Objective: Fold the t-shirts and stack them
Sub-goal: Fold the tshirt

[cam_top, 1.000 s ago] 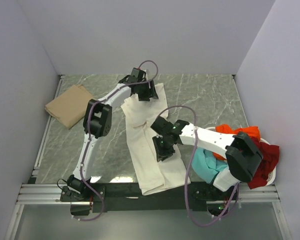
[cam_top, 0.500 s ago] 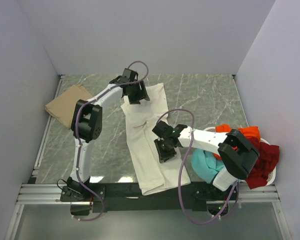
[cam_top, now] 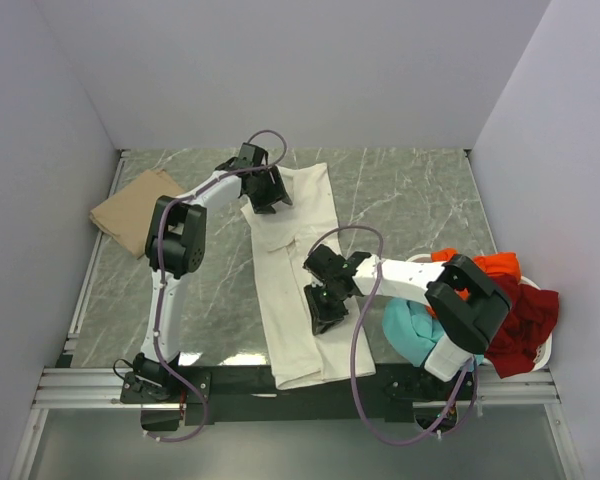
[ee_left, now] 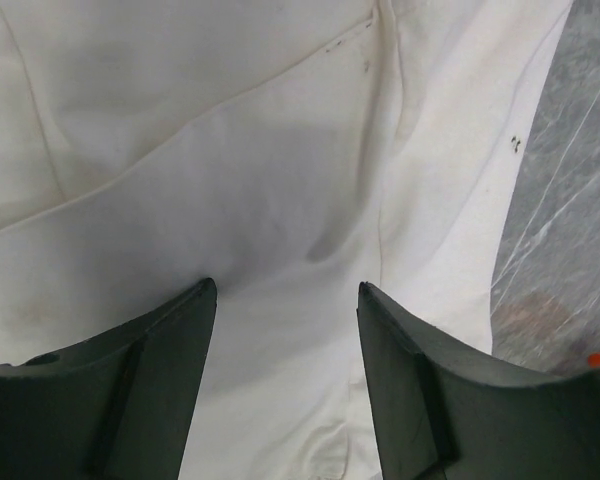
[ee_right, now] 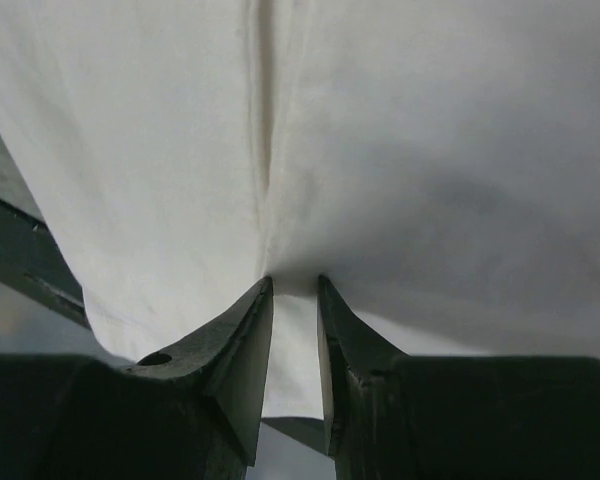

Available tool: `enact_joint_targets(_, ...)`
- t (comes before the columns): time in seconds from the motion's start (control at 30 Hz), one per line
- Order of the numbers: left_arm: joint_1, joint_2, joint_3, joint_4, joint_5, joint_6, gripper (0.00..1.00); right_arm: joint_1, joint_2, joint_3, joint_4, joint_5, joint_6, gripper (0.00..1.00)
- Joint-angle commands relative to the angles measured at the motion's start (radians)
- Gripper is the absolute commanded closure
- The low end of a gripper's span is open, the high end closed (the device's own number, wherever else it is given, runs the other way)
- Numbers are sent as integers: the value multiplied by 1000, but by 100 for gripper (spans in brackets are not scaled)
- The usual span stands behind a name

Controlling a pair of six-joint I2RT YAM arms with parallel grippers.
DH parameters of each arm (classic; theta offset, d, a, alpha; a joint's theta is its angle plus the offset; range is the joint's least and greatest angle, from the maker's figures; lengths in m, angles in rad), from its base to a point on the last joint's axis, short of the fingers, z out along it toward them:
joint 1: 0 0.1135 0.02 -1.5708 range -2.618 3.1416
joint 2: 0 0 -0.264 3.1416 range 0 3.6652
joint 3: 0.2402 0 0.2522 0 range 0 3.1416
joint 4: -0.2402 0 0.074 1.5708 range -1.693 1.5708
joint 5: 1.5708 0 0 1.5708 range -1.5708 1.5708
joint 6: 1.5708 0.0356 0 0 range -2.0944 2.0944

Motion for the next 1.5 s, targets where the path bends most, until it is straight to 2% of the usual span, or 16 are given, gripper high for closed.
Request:
enact_joint_targets(0.0,31,101,20,1,-64,-3,34,0,31,14,-14,-111,-30,68)
enact_joint_targets(0.27,43,180,158,-4,-64,-8,33,0,108,160,-63,-165,-61,68)
enact_joint_targets(0.6,87,279,264,100,1,6,33,-14,264,308,-120,-138,-93,68)
enact_joint_targets(0.87,115,347,361,177,57,8,32,-29,292,417,-169,-101,-107,68)
enact_joint_targets(0.97,118,318,350,211,76,12,32,-28,248,437,-191,-72,-101,68)
enact_joint_targets(1.2,109,138,328,269,120,18,31,-32,79,419,-241,10,-64,67)
enact_joint_targets(1.33,109,14,307,255,120,32,31,-49,-2,300,-257,57,-51,64)
enact_joint_targets(1.47,104,-195,162,197,78,81,30,-78,-109,137,-221,65,-41,64)
